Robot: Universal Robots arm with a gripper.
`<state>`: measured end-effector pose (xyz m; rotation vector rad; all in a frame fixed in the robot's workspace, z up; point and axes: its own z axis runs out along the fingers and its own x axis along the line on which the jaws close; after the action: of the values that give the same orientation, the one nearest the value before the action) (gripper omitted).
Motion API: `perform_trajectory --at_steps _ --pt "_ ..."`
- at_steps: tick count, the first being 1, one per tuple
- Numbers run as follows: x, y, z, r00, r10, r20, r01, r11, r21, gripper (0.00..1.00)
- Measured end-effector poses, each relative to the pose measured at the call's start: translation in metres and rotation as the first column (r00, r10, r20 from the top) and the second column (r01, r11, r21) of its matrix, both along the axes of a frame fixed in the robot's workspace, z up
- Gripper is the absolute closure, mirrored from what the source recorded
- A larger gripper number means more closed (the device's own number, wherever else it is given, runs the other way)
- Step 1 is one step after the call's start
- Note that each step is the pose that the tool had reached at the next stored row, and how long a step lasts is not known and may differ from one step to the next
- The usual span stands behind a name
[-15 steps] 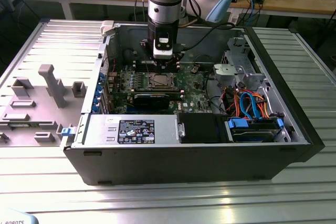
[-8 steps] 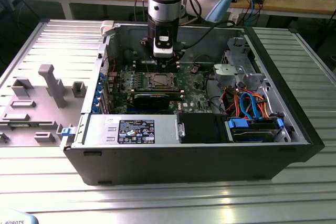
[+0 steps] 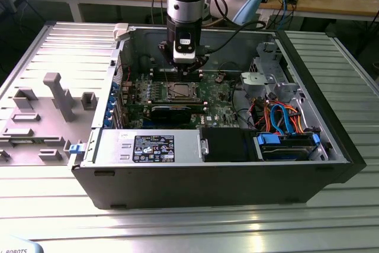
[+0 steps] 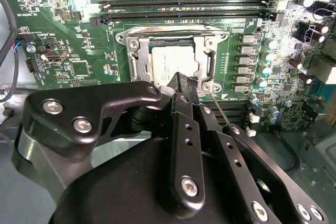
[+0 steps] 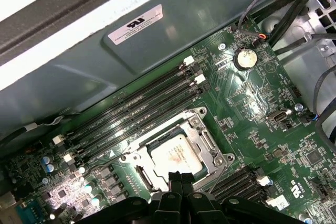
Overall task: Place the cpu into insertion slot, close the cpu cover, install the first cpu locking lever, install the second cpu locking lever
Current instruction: 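Install the first cpu locking lever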
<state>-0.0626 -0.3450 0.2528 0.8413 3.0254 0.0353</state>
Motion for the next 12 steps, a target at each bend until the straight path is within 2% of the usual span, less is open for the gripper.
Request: perform_trajectory --at_steps 7,10,11,12 --pt "0.0 0.0 0.0 1.0 0.0 0.0001 0.0 1.0 0.0 0.89" --pt "-0.0001 0.0 0.0 1.0 0.001 0.0038 -0.001 1.0 0.0 0.89" --pt "-0.0002 -0.0001 0.0 0.9999 0.002 0.0125 -0.002 1.0 -0.0002 0.89" --pt "-0.0003 0.0 -0.0001 0.9997 0.002 0.0248 -0.002 1.0 0.0 0.89"
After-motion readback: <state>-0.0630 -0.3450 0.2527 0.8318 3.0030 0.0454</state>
